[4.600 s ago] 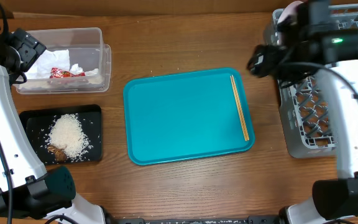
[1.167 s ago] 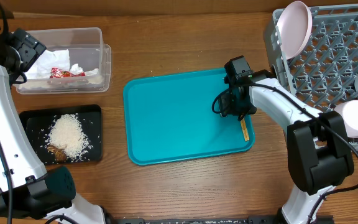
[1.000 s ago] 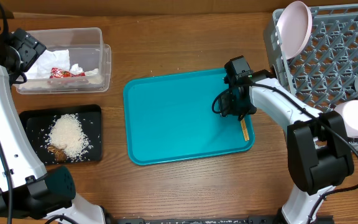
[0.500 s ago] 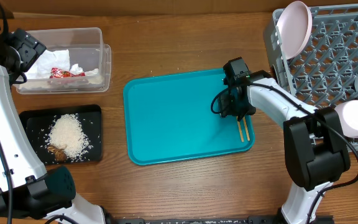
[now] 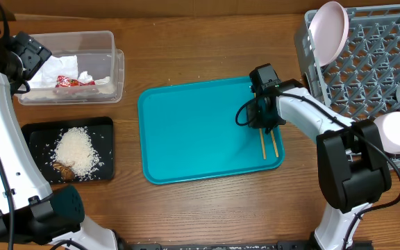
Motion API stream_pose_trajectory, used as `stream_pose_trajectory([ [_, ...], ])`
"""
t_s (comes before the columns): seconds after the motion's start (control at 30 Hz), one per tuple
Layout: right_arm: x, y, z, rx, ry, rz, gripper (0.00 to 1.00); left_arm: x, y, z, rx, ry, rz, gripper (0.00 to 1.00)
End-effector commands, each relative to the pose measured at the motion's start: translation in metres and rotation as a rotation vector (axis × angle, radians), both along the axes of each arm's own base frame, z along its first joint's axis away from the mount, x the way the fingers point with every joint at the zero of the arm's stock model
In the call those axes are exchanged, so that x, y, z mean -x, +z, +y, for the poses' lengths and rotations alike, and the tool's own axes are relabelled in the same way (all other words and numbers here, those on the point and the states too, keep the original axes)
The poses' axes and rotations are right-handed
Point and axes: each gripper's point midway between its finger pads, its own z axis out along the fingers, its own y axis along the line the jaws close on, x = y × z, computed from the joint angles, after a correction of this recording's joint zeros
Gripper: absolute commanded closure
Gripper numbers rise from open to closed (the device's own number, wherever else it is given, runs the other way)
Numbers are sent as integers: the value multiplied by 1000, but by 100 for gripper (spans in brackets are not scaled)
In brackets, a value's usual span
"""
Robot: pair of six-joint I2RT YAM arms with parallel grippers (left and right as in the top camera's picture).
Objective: Sort waste into correct bins and load items into the dishwasher
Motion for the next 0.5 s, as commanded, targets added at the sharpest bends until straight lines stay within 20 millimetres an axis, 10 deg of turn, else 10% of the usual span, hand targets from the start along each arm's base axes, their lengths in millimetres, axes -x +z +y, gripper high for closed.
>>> stream_pose_trajectory([
  [0.0,16,-19,-7,32,-52,63,88,-3,-3,0,-16,-17,15,0],
  [0.27,16,-5,2,-16,-73,100,96,-2,-3,0,-16,-17,16,0],
  [0.47,-18,62,-6,-38,-82,31,96,-3,-3,0,-16,-18,16,0],
])
